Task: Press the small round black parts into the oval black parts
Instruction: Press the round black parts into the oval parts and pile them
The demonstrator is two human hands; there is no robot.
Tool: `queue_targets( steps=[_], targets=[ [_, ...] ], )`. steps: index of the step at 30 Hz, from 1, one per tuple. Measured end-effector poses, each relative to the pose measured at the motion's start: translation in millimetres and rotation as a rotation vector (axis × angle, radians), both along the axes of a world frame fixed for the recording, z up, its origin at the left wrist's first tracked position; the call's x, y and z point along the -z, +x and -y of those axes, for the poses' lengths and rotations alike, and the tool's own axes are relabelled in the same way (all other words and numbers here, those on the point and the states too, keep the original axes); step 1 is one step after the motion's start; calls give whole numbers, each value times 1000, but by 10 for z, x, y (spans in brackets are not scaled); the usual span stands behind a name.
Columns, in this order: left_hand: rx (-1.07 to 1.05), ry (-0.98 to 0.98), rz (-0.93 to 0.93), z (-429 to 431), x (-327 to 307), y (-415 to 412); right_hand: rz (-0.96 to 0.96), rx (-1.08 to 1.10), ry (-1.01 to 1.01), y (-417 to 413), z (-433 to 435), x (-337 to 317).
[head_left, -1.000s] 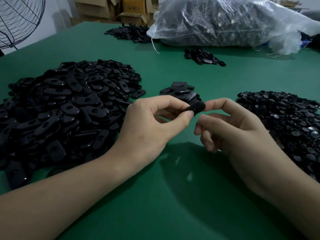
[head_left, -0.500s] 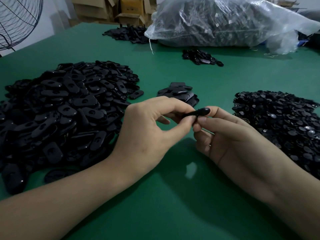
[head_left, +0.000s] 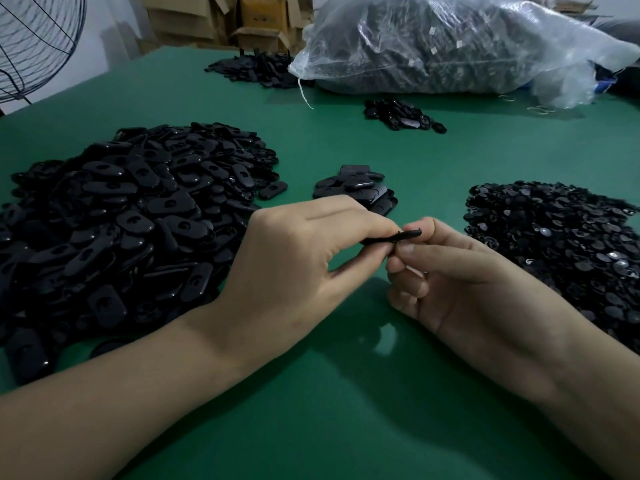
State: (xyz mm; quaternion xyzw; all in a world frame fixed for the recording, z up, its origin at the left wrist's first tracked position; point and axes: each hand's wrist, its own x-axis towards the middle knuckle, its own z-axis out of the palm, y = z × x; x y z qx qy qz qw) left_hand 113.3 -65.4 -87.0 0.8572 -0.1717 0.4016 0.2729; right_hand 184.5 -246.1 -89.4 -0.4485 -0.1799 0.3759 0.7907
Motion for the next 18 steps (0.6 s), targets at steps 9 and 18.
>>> queue_targets(
  steps=[9,18],
  targets=[
    [-22,15,16,-6,8,-7,-48,-12,3,-8,20,-10],
    [-57,-54,-28,14,22,-4,-63,47,-11,-89,-13,-75]
  ],
)
